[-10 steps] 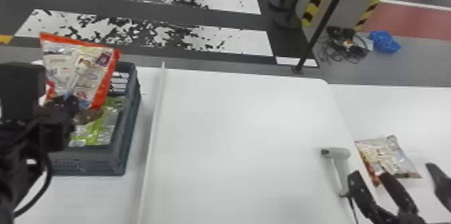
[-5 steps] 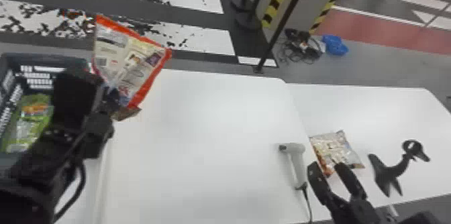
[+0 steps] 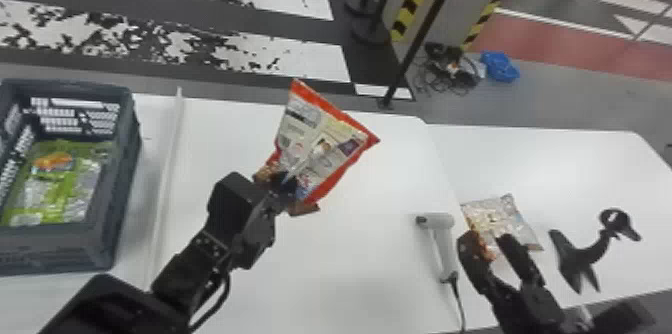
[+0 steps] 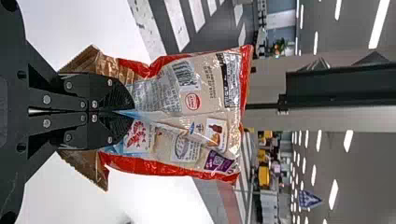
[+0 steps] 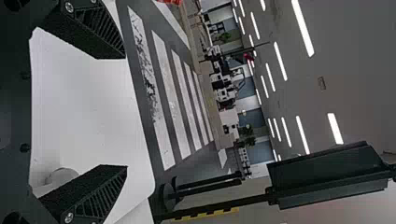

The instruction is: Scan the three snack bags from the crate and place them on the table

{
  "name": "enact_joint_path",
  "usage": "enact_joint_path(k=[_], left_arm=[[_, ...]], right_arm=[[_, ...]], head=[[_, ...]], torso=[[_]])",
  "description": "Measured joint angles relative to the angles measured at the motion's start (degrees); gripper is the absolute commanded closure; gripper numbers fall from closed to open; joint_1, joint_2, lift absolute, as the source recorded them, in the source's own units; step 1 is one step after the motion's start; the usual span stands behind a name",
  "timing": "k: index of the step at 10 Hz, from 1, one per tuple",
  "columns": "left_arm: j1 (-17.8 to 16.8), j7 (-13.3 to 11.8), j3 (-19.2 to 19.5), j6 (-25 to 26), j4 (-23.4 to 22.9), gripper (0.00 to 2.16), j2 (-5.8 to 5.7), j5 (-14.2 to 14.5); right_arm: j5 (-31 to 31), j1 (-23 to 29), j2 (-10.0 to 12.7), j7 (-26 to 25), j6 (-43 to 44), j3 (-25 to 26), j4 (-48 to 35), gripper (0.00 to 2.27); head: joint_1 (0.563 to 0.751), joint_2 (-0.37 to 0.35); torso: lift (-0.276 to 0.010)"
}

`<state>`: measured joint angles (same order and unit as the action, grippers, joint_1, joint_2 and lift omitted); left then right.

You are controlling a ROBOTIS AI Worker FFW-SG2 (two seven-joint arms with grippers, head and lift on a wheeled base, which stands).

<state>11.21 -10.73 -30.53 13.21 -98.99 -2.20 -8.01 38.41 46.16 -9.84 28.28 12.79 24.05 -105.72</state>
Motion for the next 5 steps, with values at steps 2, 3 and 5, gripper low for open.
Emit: enact_joint_path(k=[2, 3, 5], left_arm=[[-1.7, -4.6, -1.8, -3.3, 9.0, 2.13, 1.77, 1.7], [-2.5, -7.5, -2.4, -4.8, 13.1, 2.13, 2.09, 2.7], [-4.7, -14.6, -3.3, -7.0, 20.3, 2.13, 2.18, 5.9]], right_arm=[[0.0, -0.4, 0.3, -1.3, -3.0, 0.1, -1.9, 0.10], [0.0, -0.5, 0.5, -1.7, -4.6, 0.1, -3.2, 0.10], [-0.2, -0.9, 1.0, -1.7, -7.5, -0.1, -5.2, 0.10]], head=[[0.695, -0.350], [0.695, -0.350], [0.695, -0.350]], torso=[[-0.037], [-0.037], [-0.037]])
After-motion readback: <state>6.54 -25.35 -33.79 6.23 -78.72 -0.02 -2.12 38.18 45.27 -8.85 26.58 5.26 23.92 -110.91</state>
